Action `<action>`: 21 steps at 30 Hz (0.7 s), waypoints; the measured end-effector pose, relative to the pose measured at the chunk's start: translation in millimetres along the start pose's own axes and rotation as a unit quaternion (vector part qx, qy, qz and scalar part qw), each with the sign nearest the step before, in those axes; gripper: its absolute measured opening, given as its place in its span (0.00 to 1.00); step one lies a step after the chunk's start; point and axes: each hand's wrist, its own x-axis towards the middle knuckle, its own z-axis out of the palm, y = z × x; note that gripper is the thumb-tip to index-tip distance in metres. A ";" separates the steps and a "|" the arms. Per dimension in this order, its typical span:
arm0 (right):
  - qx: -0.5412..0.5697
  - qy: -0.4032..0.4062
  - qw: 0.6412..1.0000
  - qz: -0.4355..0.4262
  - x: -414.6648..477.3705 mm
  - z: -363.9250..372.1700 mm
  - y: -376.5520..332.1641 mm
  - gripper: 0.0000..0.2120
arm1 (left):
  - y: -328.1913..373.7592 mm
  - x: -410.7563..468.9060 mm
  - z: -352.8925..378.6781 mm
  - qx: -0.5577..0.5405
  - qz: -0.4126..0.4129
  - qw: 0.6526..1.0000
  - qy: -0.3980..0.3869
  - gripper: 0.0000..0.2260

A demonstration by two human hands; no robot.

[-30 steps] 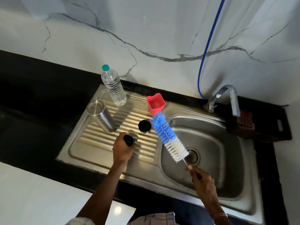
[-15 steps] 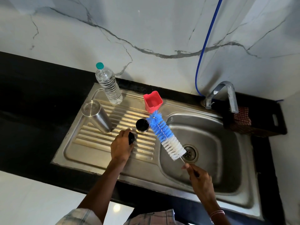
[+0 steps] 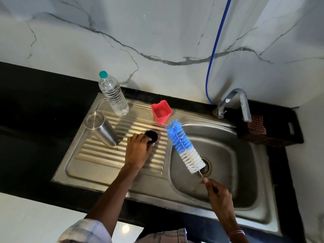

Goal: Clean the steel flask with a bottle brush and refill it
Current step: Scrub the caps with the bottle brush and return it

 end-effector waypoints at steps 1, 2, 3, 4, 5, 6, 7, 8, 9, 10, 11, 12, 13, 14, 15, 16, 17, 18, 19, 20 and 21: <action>0.001 0.001 1.000 0.003 -0.6 -2.0 -1.6 0.12 | 3.7 5.9 1.3 0.012 0.016 1.000 -0.011 0.11; 0.001 0.003 1.000 0.005 -0.8 -3.6 -2.4 0.12 | 6.4 10.1 2.9 0.023 0.031 0.999 -0.024 0.10; 0.002 0.007 1.000 0.005 -0.5 -5.9 -3.0 0.12 | 8.8 13.6 4.7 0.034 0.044 0.998 -0.033 0.10; 0.003 0.011 1.000 0.005 0.0 -8.0 -3.4 0.12 | 10.5 15.7 6.0 0.043 0.051 0.997 -0.041 0.09; 0.004 0.015 1.000 0.005 0.7 -10.1 -3.8 0.12 | 12.1 17.3 6.2 0.048 0.051 0.996 -0.046 0.07; 0.004 0.017 1.000 0.005 1.5 -12.4 -4.8 0.12 | 13.0 18.6 6.2 0.050 0.046 0.996 -0.051 0.06; 0.002 0.018 1.000 0.004 2.6 -14.7 -6.3 0.11 | 12.9 19.4 5.9 0.051 0.038 0.996 -0.055 0.05; -0.002 0.019 1.000 0.005 4.0 -17.8 -9.1 0.12 | 13.1 20.7 5.2 0.053 0.034 0.996 -0.057 0.05; -0.009 0.018 1.000 0.003 5.7 -20.9 -12.5 0.12 | 12.5 21.2 4.7 0.051 0.032 0.997 -0.057 0.05; -0.023 0.017 1.000 0.003 8.4 -24.7 -18.0 0.13 | 11.1 21.3 3.9 0.043 0.034 0.997 -0.052 0.05; -0.038 0.013 0.999 -0.002 11.9 -29.5 -25.4 0.14 | 9.7 20.9 2.9 0.032 0.035 0.998 -0.044 0.05; -0.057 0.011 0.998 -0.008 16.1 -35.0 -35.0 0.15 | 8.1 19.8 1.9 0.020 0.034 0.999 -0.037 0.05; -0.075 0.014 0.997 -0.020 21.6 -40.4 -46.5 0.17 | 6.5 18.3 0.4 0.002 0.027 0.999 -0.029 0.05; -0.098 0.022 0.994 -0.037 27.1 -46.8 -60.9 0.16 | 4.4 16.6 0.2 -0.023 0.015 0.999 -0.018 0.06; -0.126 0.036 0.989 -0.060 34.4 -52.7 -75.6 0.14 | 2.0 14.6 0.3 -0.058 0.001 0.998 -0.003 0.07; -0.159 0.052 0.982 -0.085 42.0 -59.3 -92.2 0.13 | -1.2 12.4 1.5 -0.102 -0.013 0.995 0.014 0.07; -0.190 0.067 0.974 -0.107 49.6 -66.1 -109.4 0.12 | -4.0 10.5 2.5 -0.147 -0.022 0.988 0.030 0.07; -0.222 0.081 0.964 -0.125 56.4 -72.9 -127.3 0.12 | -6.1 8.9 2.4 -0.185 -0.027 0.981 0.045 0.08; -0.258 0.096 0.951 -0.143 63.4 -79.3 -143.9 0.12 | -7.1 7.8 1.1 -0.216 -0.034 0.974 0.053 0.08; -0.295 0.109 0.935 -0.162 71.3 -84.2 -158.3 0.12 | -6.9 6.9 -2.5 -0.241 -0.050 0.968 0.057 0.09; -0.331 0.119 0.917 -0.187 79.1 -88.9 -172.8 0.11 | -5.7 6.8 -6.9 -0.262 -0.071 0.961 0.060 0.09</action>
